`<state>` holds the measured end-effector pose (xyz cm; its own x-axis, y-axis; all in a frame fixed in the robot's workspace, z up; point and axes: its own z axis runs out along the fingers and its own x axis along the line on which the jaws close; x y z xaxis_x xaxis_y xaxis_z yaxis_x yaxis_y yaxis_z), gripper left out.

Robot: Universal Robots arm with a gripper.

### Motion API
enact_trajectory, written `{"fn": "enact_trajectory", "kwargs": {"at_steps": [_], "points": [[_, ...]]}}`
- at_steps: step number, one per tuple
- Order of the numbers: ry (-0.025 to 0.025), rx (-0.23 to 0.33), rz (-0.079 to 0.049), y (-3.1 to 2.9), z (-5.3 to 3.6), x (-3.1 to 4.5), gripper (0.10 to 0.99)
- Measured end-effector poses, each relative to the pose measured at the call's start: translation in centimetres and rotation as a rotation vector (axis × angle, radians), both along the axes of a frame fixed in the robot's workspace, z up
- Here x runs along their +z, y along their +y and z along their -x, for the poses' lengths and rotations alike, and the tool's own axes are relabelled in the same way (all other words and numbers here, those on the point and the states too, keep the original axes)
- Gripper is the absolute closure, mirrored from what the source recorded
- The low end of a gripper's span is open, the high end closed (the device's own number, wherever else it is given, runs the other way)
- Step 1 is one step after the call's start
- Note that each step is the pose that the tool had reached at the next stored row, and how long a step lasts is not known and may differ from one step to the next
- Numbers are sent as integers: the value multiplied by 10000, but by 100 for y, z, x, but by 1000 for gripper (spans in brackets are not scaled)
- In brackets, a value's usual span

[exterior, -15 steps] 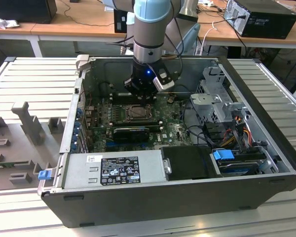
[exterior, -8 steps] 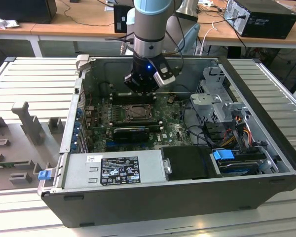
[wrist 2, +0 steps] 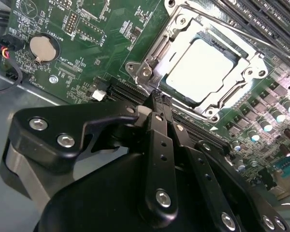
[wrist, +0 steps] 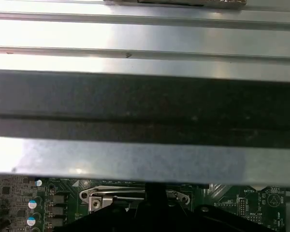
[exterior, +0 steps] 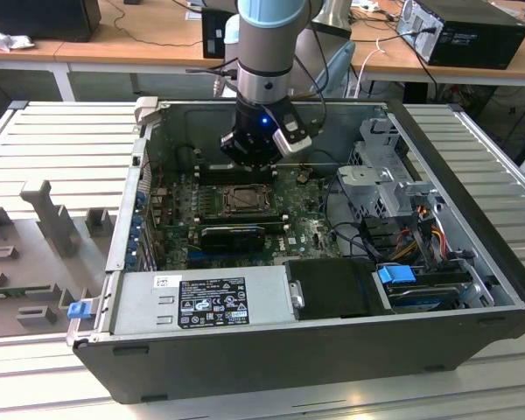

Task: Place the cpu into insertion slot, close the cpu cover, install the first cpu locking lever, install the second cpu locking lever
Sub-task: 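Install the first cpu locking lever, then install the second cpu locking lever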

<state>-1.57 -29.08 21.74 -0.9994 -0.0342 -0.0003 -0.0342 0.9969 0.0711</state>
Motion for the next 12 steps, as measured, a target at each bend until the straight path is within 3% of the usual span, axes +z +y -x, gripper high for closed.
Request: {"fn": "enact_trajectory", "kwargs": {"at_steps": [12], "points": [[-1,0,-1,-54,0,0,980]]}}
